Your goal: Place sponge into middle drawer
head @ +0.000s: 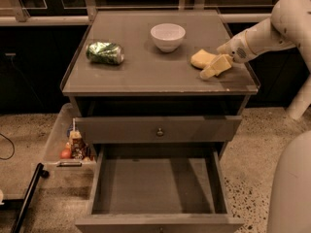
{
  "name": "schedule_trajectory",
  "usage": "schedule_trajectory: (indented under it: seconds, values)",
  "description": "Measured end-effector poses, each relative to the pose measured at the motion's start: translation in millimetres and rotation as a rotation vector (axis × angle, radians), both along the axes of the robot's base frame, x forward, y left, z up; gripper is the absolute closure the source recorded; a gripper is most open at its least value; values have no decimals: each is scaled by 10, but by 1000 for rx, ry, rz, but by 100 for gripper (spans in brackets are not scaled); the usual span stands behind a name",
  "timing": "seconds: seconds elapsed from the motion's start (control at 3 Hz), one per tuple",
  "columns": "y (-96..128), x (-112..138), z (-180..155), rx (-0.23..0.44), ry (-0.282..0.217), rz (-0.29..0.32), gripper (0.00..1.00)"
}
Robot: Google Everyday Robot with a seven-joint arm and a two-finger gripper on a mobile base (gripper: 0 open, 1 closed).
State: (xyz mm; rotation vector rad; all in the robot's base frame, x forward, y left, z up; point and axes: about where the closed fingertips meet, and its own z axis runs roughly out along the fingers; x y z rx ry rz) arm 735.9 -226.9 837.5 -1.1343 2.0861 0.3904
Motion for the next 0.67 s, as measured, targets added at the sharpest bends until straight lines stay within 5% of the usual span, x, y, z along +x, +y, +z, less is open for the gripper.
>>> schedule_trajectory:
  seconds: [0.67]
  values:
    - [1, 0, -1, 0, 0, 0, 66]
